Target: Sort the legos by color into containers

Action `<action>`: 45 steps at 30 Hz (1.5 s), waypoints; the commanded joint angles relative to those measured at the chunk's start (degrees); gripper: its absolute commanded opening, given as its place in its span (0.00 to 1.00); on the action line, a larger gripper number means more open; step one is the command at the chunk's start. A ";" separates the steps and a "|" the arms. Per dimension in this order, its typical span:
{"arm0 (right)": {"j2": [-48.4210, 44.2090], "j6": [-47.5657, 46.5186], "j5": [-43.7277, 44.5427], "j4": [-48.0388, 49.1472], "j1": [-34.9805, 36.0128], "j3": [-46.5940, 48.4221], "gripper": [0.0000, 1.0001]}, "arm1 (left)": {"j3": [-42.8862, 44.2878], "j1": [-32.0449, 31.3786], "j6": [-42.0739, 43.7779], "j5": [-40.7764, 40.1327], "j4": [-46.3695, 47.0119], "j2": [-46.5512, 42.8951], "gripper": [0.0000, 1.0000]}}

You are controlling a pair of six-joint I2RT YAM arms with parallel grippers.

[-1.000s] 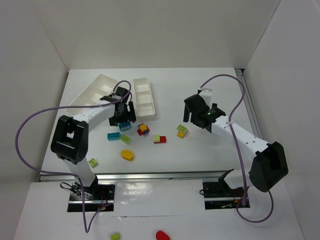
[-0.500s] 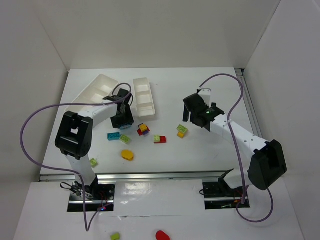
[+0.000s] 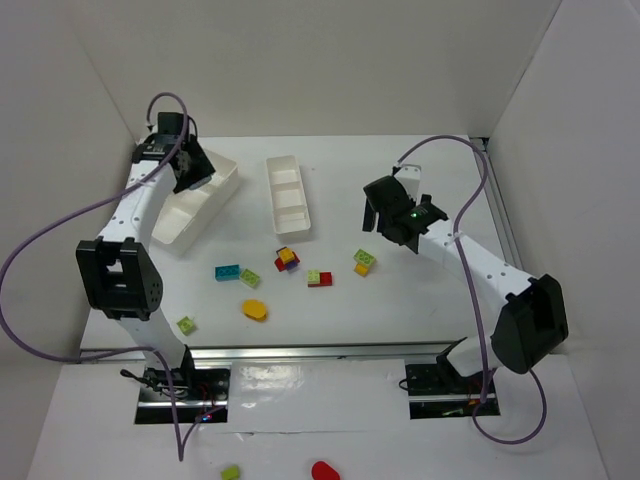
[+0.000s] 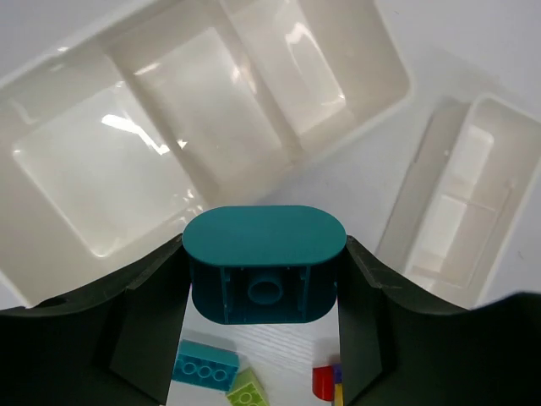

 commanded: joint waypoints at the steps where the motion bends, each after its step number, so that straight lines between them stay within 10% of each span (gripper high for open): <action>1: 1.77 -0.05 1.45 -0.67 -0.24 3.76 1.00 | 1.76 4.03 0.66 -0.43 -4.85 1.07 0.47; 9: 7.57 -1.18 -0.14 -0.05 -0.76 8.59 1.00 | -1.04 13.62 0.65 3.52 -4.33 1.51 0.50; 14: 10.74 -2.33 -0.14 -0.05 -0.76 11.84 1.00 | -1.05 15.12 0.13 4.66 -5.38 3.80 1.00; 20: 12.49 -3.39 -1.36 0.65 -1.82 12.90 1.00 | -2.27 15.12 0.13 1.76 -10.12 -3.40 1.00; 30: 14.17 -5.49 -5.67 1.79 -3.49 13.96 1.00 | -30.91 21.08 -17.45 -3.00 -16.37 -24.06 0.92; 45: 16.45 -6.11 -11.91 3.47 -5.68 13.69 1.00 | -30.75 25.66 -22.01 -7.62 -22.17 -19.23 0.93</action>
